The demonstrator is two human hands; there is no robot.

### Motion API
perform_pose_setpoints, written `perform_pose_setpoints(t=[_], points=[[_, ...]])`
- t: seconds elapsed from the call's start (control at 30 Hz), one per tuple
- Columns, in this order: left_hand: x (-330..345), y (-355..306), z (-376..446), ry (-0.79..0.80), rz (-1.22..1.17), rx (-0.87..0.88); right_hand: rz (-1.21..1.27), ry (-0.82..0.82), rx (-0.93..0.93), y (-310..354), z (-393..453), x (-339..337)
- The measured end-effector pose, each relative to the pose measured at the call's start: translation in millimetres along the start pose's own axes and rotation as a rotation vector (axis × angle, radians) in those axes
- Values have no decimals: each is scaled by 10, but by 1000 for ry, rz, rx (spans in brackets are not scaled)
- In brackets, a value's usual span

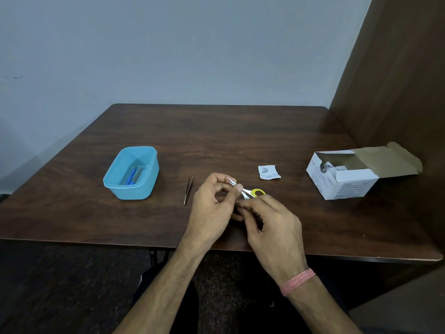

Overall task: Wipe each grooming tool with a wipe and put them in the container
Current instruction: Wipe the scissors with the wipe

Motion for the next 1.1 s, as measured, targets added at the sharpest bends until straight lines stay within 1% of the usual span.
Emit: perform_pose_setpoints(t=[0.13, 0.23, 0.47, 0.63, 0.83, 0.97, 1.03, 1.1], points=[[15, 0, 3, 4, 11, 11, -60, -15, 24, -51, -19, 8], [4, 9, 3, 0, 23, 15, -72, 5, 53, -85, -13, 40], [6, -6, -14, 1, 26, 17, -16, 47, 53, -74, -3, 69], [11, -16, -20, 2, 21, 19, 199, 93, 88, -109, -9, 36], [14, -19, -16, 27, 11, 12, 423, 91, 253, -193, 8, -24], [-7, 9, -13, 21, -35, -22, 617, 147, 376, -144, -67, 47], [-12, 13, -15, 16, -49, -36, 646, 175, 390, -119, -100, 69], [-12, 18, -19, 16, -66, -50, 619, 167, 392, -141, -98, 49]])
Point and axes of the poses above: each hand's wrist, its own z-axis towards the middle knuckle, its own x-axis out of the palm, y = z × x, the point moved 8 cm from there along z, towards the middle knuckle, and after that the axes turned 10 degrees about -z, right-handed, at the moved point
